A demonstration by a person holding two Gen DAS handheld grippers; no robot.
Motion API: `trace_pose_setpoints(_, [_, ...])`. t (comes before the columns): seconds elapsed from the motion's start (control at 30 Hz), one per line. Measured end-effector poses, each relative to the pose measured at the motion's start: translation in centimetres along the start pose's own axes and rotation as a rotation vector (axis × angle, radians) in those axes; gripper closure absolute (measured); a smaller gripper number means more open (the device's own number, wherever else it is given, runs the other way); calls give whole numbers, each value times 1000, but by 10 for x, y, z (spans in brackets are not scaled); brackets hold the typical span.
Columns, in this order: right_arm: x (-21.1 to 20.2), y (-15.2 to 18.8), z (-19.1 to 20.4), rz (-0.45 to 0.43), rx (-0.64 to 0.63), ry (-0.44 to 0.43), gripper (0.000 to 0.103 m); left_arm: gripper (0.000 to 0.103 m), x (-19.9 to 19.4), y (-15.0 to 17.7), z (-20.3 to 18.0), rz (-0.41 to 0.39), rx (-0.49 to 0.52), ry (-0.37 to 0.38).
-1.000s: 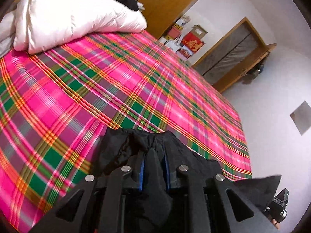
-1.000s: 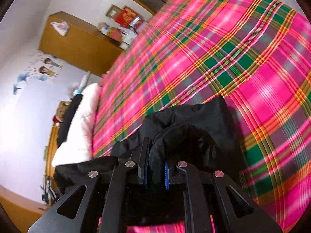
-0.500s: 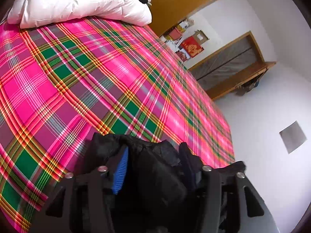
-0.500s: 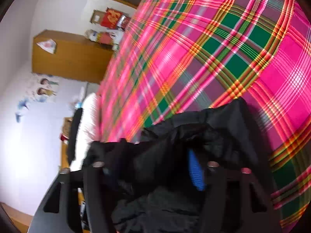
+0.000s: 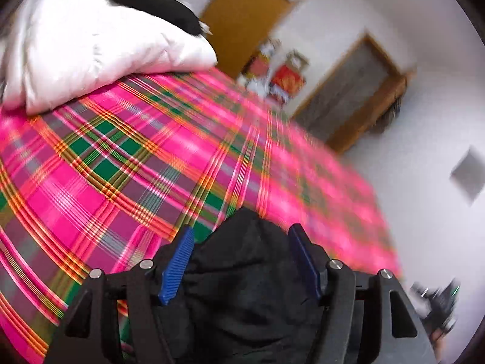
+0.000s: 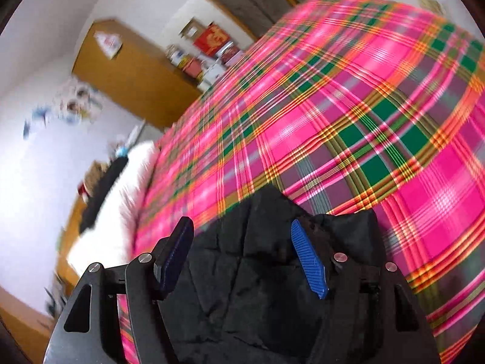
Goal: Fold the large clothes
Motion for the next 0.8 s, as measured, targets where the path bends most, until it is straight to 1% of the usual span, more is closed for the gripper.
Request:
trace_pose_setpoints(0.07, [10, 5, -6, 34, -67, 43, 36, 36, 19, 13, 1, 99, 26, 20])
trace_pose_setpoints(0.13, [24, 7, -17, 74, -108, 86, 36, 36, 39, 26, 5, 192, 8, 43])
trace_pose_setpoints(0.17, [32, 8, -24, 106, -115, 94, 36, 36, 47, 30, 7, 225, 7, 39])
trace_pose_setpoints(0.23, [43, 10, -32, 153, -127, 107, 36, 36, 59, 35, 5, 263, 42, 21])
trace_pose_setpoints(0.33, [53, 11, -33, 203, -166, 127, 36, 36, 66, 37, 0, 272, 86, 5])
trace_pose_setpoints(0.37, [53, 11, -32, 202, -181, 140, 53, 37, 66, 37, -2, 269, 96, 3])
trace_pose_setpoints(0.4, [54, 9, -32, 194, -199, 164, 84, 40, 67, 35, -4, 260, 102, 2])
trace_pose_setpoints(0.43, [54, 8, -32, 185, -207, 178, 93, 50, 68, 35, -5, 256, 109, 3])
trace_pose_setpoints(0.47, [53, 7, -31, 169, -223, 189, 100, 61, 69, 33, -7, 245, 117, -15])
trace_pose_setpoints(0.53, [50, 5, -25, 121, -265, 218, 102, 70, 68, 26, -8, 204, 130, -48])
trace_pose_setpoints(0.57, [50, 2, -25, 99, -276, 230, 102, 72, 69, 23, -7, 188, 124, -56])
trace_pose_setpoints(0.63, [55, -5, -31, 80, -263, 261, 103, 72, 74, 20, -4, 166, 115, -73])
trace_pose_setpoints(0.73, [74, -4, -43, 105, -260, 328, 103, 72, 87, 24, 3, 179, 87, -94])
trace_pose_setpoints(0.8, [82, 1, -46, 112, -275, 366, 103, 71, 86, 24, 4, 178, 73, -96])
Point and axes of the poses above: each gripper's, at about its wrist camera, not at the fingertips, and x roughly the way its jaws point, z to its left, y to its underside, the point moved 6 cm from there along x, roughly the way its jaws point, and after that the axes turned 13 degrees about x, right-handed, at the moved point
